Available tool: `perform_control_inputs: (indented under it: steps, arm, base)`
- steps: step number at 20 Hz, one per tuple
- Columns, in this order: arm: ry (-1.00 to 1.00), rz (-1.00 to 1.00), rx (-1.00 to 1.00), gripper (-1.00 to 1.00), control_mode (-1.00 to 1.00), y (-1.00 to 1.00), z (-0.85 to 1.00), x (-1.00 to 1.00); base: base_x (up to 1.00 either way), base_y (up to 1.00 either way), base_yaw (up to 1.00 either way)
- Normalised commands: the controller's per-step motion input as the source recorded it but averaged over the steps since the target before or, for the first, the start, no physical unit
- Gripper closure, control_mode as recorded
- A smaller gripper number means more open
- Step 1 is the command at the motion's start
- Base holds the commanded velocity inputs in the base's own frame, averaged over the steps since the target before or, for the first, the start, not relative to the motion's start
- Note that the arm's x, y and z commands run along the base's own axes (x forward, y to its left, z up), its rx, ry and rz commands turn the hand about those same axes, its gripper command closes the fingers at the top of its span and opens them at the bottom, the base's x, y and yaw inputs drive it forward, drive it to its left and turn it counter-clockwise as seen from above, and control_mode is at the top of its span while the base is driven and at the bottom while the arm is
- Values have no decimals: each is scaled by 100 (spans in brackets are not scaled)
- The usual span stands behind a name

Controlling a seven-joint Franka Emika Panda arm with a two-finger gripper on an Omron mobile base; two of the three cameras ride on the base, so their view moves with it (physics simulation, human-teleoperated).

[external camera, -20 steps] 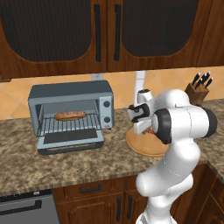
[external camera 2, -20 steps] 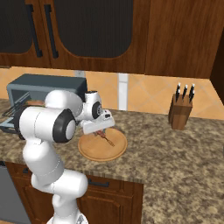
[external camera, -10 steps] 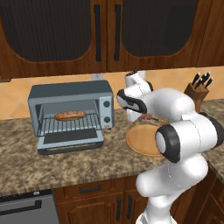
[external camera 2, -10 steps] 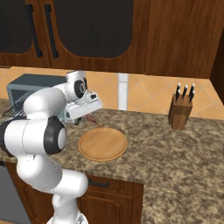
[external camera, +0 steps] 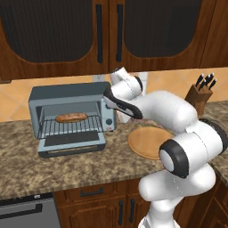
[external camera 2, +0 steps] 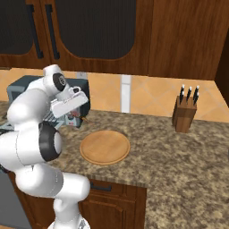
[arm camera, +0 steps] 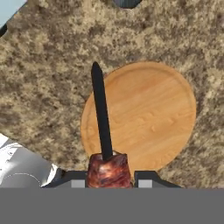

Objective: Pick up the kebab skewer and baguette bread, and place them inside the toaster oven. Close the toaster oven door and start by setting the timer.

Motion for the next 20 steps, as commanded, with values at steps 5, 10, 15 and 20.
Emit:
perform_control_inputs:
  steps: [5, 10, 15, 20]
  arm:
    - [0, 21, -10, 100, -100, 95, 52, 0]
    - [0, 19, -11, 100, -100, 98, 35, 6]
    - [0, 15, -11, 100, -100, 93, 7, 15]
    - [0, 13, -6, 100, -100, 73, 0, 3]
  base:
    - [0, 0, 0]
    - [0, 0, 0]
    - [0, 0, 0]
    - [0, 0, 0]
